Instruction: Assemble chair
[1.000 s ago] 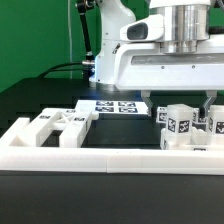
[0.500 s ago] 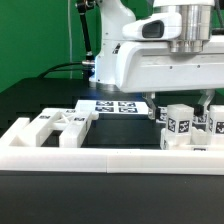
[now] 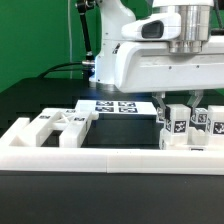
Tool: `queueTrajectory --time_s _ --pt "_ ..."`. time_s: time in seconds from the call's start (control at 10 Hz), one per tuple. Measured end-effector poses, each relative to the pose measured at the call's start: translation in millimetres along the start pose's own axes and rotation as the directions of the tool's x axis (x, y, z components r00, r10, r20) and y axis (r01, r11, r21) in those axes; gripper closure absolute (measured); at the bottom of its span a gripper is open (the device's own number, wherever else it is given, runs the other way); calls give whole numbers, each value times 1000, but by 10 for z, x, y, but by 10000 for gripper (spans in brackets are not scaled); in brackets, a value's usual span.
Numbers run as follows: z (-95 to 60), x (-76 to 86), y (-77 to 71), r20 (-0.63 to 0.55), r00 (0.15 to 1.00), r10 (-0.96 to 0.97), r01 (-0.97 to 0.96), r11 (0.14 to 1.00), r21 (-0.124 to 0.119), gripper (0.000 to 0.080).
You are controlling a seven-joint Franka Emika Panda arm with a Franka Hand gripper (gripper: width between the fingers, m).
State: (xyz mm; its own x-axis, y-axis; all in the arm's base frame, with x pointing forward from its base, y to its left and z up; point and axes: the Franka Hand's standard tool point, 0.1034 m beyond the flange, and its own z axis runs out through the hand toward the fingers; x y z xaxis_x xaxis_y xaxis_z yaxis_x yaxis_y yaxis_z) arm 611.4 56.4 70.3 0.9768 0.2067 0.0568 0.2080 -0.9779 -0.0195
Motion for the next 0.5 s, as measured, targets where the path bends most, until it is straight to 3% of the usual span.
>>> queueTrajectory --time_s 0.3,0.5 --pt "-1 4 15 -3 954 300 -300 954 4 511" --pt "0 -1 39 -5 886 464 -464 886 -6 510"
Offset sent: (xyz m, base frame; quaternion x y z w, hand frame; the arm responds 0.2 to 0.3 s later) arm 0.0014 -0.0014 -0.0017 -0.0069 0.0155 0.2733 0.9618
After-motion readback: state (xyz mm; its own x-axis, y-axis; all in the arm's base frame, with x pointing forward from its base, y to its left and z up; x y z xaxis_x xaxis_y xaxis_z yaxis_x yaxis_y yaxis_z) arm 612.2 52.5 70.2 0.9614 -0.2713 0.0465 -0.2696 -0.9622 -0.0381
